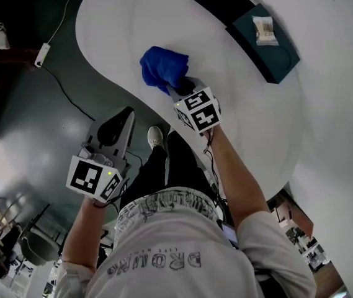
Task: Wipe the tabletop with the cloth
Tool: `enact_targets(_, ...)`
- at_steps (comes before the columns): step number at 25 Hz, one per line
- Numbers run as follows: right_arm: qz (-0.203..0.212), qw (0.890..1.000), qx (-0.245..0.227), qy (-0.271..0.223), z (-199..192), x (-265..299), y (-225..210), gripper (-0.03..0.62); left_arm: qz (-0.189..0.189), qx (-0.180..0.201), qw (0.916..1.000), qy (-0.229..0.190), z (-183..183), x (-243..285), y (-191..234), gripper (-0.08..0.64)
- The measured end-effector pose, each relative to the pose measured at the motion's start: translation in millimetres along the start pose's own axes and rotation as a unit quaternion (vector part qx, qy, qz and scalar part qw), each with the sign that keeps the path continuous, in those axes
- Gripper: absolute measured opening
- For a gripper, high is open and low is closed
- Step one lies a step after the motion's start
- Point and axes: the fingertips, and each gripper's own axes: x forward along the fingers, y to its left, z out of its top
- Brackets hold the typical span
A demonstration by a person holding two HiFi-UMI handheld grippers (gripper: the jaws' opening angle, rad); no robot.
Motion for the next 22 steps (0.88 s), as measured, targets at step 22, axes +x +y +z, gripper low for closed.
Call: enact_targets(22,-0.073,0.990,0.119,0.007,-133.6,-111.4,0.9,0.058,-0.155,0.058,0.9859,0.027,-4.3,51.2,-103.1,0.031)
